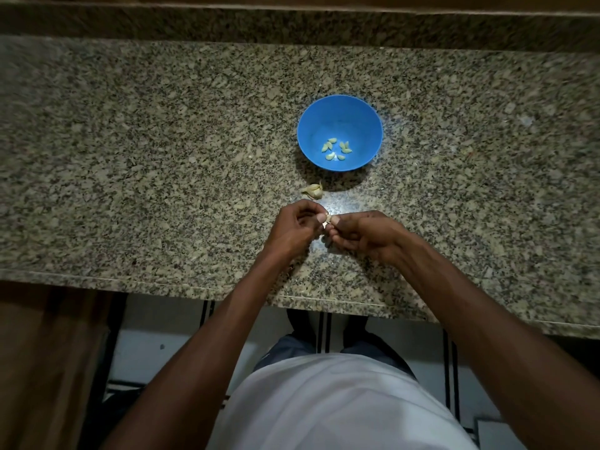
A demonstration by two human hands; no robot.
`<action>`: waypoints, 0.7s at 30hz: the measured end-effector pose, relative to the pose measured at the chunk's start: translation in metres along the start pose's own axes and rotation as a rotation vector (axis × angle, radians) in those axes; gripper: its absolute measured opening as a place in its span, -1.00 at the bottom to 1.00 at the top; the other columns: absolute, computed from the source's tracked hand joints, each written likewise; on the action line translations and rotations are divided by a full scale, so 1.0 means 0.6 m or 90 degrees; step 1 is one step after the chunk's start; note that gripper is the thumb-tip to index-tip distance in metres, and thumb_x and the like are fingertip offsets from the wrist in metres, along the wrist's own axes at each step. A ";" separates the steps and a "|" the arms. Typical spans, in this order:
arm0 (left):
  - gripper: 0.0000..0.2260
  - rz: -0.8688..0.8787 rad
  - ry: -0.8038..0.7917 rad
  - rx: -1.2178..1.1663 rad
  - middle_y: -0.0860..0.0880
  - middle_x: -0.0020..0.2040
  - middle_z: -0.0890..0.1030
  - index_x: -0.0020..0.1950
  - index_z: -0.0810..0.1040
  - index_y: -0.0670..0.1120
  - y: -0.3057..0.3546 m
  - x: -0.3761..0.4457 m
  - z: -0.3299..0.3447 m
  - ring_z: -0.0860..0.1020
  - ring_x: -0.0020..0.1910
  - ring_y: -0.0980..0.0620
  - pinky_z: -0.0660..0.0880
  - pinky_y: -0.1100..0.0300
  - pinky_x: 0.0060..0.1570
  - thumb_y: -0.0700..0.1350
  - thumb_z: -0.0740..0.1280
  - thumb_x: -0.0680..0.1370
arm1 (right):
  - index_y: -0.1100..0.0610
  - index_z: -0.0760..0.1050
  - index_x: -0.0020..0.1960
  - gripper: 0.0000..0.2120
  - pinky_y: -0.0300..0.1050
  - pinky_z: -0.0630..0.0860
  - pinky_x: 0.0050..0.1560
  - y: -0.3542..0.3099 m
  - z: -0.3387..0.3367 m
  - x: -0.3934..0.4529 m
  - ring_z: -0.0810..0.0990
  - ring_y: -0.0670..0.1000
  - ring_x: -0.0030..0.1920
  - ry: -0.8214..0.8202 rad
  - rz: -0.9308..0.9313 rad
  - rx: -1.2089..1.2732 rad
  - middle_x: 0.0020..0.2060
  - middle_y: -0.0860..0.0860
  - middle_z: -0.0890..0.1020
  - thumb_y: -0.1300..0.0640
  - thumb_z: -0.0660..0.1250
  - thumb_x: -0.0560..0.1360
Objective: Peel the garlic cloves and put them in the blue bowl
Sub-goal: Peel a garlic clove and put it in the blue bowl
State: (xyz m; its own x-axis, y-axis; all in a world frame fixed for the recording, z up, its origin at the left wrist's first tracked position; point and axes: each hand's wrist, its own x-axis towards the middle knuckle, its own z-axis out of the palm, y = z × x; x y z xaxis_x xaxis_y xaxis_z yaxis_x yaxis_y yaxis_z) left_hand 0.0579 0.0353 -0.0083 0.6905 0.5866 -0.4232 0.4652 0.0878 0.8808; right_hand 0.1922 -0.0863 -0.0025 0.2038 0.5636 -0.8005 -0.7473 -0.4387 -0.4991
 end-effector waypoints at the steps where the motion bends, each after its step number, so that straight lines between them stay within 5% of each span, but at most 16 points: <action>1: -0.94 0.017 -0.005 0.021 -0.08 -0.02 0.70 0.05 0.65 -0.17 0.003 0.000 -0.002 0.64 -0.06 0.15 0.57 0.35 -0.13 -0.27 0.38 0.64 | 0.36 0.62 0.19 -0.83 -0.26 0.68 -0.19 -0.004 0.001 0.000 0.71 -0.06 -0.21 -0.011 0.029 0.026 -0.17 0.10 0.72 0.32 0.34 0.64; 4: -0.96 0.044 0.013 0.071 -0.04 -0.06 0.70 0.04 0.65 -0.17 0.000 0.004 -0.002 0.64 -0.12 0.20 0.56 0.34 -0.16 -0.25 0.41 0.62 | 0.33 0.65 0.12 -0.87 -0.20 0.71 -0.13 -0.006 0.005 0.000 0.73 -0.01 -0.18 0.022 0.006 -0.016 -0.16 0.14 0.74 0.29 0.40 0.61; 7: -0.97 -0.058 0.066 -0.001 -0.09 -0.11 0.71 0.00 0.68 -0.15 0.004 0.004 0.005 0.65 -0.17 0.03 0.59 0.19 -0.16 -0.23 0.44 0.60 | 0.24 0.72 -0.05 -0.90 0.06 0.74 -0.07 0.006 0.012 0.005 0.77 0.09 -0.17 0.153 -0.262 -0.330 -0.22 0.13 0.77 0.20 0.52 0.56; 12: -0.87 -0.287 0.013 -0.238 -0.17 -0.21 0.63 0.00 0.69 -0.27 0.022 0.014 -0.003 0.51 -0.31 0.03 0.51 0.15 -0.16 -0.38 0.34 0.59 | 0.19 0.71 -0.09 -0.88 -0.02 0.61 -0.19 0.022 0.022 0.007 0.67 0.02 -0.24 0.252 -0.592 -0.721 -0.22 0.06 0.73 0.30 0.40 0.53; 16: -0.91 -0.297 -0.038 -0.223 -0.15 -0.24 0.62 0.04 0.65 -0.29 0.021 0.022 -0.025 0.53 -0.30 0.03 0.55 0.17 -0.18 -0.38 0.35 0.61 | 0.20 0.70 -0.08 -0.86 -0.04 0.57 -0.18 0.032 0.013 0.010 0.64 0.07 -0.22 0.241 -0.639 -0.771 -0.22 0.08 0.70 0.36 0.38 0.51; 19: -0.95 -0.214 -0.050 -0.191 -0.18 -0.20 0.63 0.02 0.66 -0.26 0.019 0.021 -0.031 0.56 -0.29 0.00 0.59 0.13 -0.20 -0.34 0.41 0.60 | 0.16 0.75 -0.03 -0.88 -0.28 0.60 -0.16 0.033 0.013 0.005 0.71 -0.15 -0.21 0.247 -0.541 -0.596 -0.19 -0.02 0.76 0.25 0.42 0.57; 21: -0.96 -0.165 -0.045 -0.169 -0.18 -0.17 0.65 0.02 0.67 -0.24 0.012 0.021 -0.032 0.60 -0.26 0.00 0.61 0.08 -0.10 -0.31 0.43 0.60 | 0.14 0.76 0.01 -0.90 -0.22 0.66 -0.08 0.032 0.007 0.009 0.73 -0.18 -0.20 0.233 -0.470 -0.515 -0.18 -0.04 0.77 0.18 0.46 0.58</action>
State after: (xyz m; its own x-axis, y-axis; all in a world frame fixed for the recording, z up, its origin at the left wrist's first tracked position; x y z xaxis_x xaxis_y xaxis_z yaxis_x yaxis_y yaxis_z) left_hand 0.0594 0.0588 -0.0035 0.6098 0.4609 -0.6448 0.4766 0.4368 0.7629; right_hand 0.1762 -0.0888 -0.0152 0.6928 0.6907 -0.2074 0.2273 -0.4821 -0.8461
